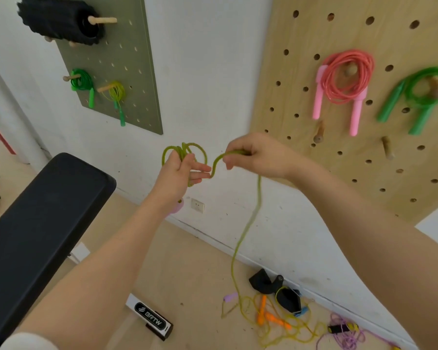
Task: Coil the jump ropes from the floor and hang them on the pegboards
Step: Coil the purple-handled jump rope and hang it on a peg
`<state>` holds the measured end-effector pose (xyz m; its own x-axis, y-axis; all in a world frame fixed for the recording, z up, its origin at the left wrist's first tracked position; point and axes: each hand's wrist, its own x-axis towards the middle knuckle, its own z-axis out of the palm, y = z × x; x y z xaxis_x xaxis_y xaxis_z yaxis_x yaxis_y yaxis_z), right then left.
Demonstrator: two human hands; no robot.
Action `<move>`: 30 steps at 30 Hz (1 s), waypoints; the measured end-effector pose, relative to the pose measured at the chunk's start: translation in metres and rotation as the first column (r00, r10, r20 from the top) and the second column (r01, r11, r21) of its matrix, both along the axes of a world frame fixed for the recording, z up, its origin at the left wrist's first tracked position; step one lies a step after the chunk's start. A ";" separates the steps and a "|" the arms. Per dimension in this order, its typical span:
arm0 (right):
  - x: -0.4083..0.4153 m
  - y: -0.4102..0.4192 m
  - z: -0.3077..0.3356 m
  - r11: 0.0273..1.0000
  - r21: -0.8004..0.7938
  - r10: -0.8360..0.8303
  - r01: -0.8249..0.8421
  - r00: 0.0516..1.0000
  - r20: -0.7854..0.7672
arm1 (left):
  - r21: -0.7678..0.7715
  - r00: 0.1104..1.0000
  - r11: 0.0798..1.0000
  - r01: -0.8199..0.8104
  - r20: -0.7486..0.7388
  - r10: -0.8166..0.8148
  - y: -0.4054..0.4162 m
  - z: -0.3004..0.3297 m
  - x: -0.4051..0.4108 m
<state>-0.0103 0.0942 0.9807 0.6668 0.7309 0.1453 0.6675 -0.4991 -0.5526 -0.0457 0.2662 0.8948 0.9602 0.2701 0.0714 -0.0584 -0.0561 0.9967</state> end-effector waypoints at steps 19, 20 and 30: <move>0.035 -0.003 -0.026 0.904 0.335 -0.242 0.264 0.964 -0.109 | -0.445 0.921 0.827 0.343 -0.012 -0.388 -0.022 0.025 -0.007; 0.034 -0.002 -0.031 0.920 0.305 -0.209 0.247 0.966 -0.153 | -0.478 0.927 0.813 0.332 0.008 -0.374 -0.023 0.027 -0.006; 0.028 -0.006 -0.042 0.850 0.463 -0.130 0.250 0.953 -0.276 | -0.694 0.900 0.618 0.370 0.104 -0.423 -0.045 0.033 -0.007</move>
